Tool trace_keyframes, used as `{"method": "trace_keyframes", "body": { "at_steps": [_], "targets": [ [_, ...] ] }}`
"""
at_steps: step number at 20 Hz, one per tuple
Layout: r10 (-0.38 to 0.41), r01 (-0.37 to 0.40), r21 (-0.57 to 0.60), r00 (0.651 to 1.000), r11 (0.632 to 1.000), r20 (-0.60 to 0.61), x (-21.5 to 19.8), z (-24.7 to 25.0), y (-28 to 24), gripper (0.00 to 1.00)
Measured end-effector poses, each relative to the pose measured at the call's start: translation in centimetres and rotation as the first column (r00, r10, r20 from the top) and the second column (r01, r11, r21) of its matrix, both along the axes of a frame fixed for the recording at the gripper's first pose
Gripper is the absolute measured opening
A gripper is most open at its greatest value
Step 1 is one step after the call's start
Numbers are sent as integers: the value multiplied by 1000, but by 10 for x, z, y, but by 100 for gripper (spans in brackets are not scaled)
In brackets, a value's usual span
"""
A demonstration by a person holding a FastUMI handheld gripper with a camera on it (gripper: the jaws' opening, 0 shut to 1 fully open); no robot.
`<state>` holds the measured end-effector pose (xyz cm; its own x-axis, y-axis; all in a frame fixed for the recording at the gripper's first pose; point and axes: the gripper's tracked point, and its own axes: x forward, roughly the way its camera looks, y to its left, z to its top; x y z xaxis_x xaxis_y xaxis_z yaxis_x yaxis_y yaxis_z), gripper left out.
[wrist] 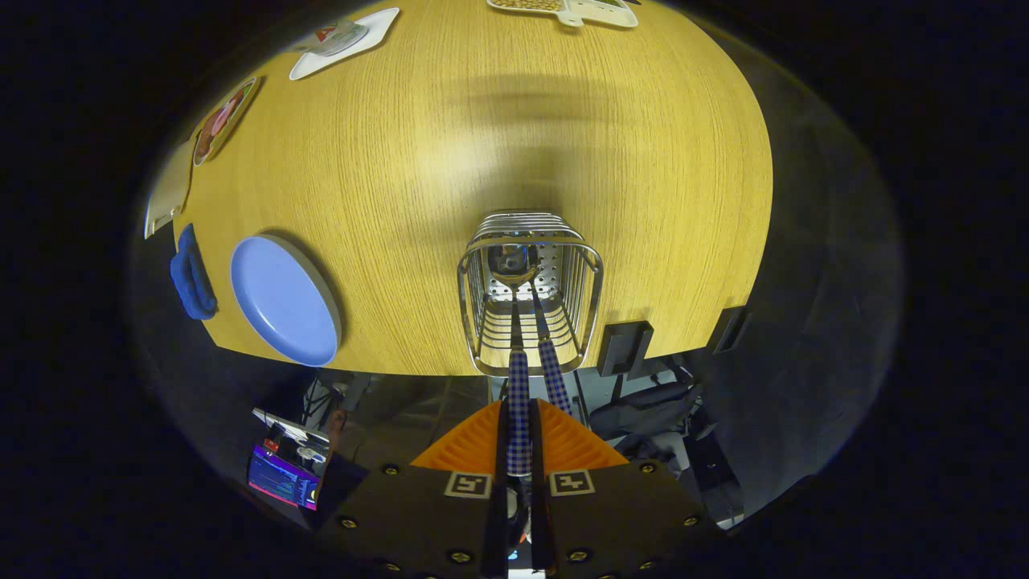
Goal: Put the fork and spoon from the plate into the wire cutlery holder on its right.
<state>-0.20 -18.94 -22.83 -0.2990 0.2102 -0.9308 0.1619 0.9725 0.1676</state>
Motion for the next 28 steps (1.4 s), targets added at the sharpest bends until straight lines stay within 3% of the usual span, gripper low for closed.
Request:
{"method": "trace_keyframes", "body": {
  "at_steps": [1,2,8,13,16,18,21,24,25,28],
  "targets": [
    [3,-3,1,1000,1000,10,1,3,0,28],
    [11,-11,-8,1000,1000,23,1,6,-2,30],
    [55,-51,-32,989,998,134,-6,29,0,30],
    [92,-93,-9,957,996,275,-19,56,30,30],
    [114,-115,-18,927,993,357,-26,66,40,30],
    [103,-89,-53,889,995,447,-18,66,44,30],
    [90,-25,-114,786,993,612,6,68,53,30],
    [88,15,-129,651,992,754,18,79,75,30],
    [96,29,-141,596,990,797,22,88,83,30],
    [127,76,-166,374,983,919,35,120,106,30]
  ]
}}
